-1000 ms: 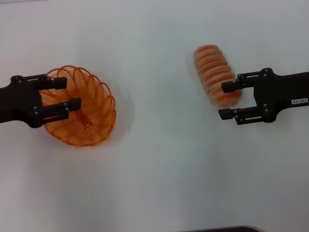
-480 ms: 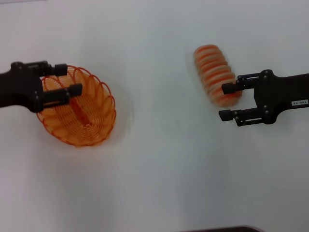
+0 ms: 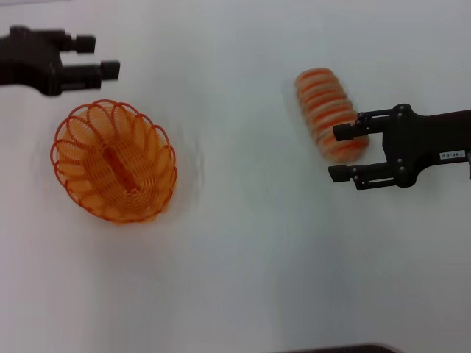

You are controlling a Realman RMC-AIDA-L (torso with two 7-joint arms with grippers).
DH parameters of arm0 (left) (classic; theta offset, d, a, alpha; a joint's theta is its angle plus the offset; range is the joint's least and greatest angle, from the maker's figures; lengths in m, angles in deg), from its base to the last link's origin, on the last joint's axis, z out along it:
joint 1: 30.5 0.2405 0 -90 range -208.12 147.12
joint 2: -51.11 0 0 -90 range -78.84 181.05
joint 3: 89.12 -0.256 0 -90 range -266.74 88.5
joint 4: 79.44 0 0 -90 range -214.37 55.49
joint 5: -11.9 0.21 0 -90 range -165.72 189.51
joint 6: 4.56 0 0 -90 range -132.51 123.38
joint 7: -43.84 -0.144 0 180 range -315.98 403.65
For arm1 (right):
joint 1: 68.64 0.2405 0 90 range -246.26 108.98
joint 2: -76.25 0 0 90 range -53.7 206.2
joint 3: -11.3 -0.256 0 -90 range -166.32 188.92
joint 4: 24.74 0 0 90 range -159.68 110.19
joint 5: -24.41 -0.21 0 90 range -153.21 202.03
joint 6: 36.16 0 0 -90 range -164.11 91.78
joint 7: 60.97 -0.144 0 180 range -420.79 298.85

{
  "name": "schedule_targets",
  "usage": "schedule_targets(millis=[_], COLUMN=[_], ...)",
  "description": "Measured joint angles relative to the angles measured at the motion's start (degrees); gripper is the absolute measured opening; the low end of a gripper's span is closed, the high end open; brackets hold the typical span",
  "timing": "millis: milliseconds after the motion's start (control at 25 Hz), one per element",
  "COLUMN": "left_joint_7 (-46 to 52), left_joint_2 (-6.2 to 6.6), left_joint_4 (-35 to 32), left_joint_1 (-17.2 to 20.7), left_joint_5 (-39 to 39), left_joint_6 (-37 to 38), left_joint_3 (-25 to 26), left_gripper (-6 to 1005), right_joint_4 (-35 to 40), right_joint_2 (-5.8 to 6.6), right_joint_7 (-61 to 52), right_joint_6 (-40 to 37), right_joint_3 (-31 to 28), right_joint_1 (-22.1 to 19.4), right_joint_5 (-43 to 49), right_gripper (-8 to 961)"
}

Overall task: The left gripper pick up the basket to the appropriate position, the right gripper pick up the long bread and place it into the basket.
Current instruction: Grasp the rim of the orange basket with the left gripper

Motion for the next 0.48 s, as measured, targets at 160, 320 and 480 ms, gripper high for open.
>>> schedule_targets(millis=[160,320,480], left_joint_7=[2.93,9.41,16.50], left_joint_2=[1.51,2.99,4.65], left_joint_4=[0.02,0.87,2.32], left_joint_1=[-3.26,-7.04,-11.43], left_joint_5=[0.92,7.13,14.31], left_joint_6=[-1.56,-5.59,-6.24], left_joint_3=[-0.07,-0.72,-2.64], left_gripper=[641,641,642], right_joint_4=[-0.11,-0.20,-0.32], right_joint_2=[-0.10,-0.19,-0.22], right_joint_7=[0.05,0.08,0.21], right_joint_6=[0.06,0.08,-0.22], right_joint_3=[-0.11,-0.23,-0.12], right_joint_1=[0.01,-0.20,-0.31], right_joint_5=[-0.16,-0.78,-1.67], right_gripper=[729,729,730])
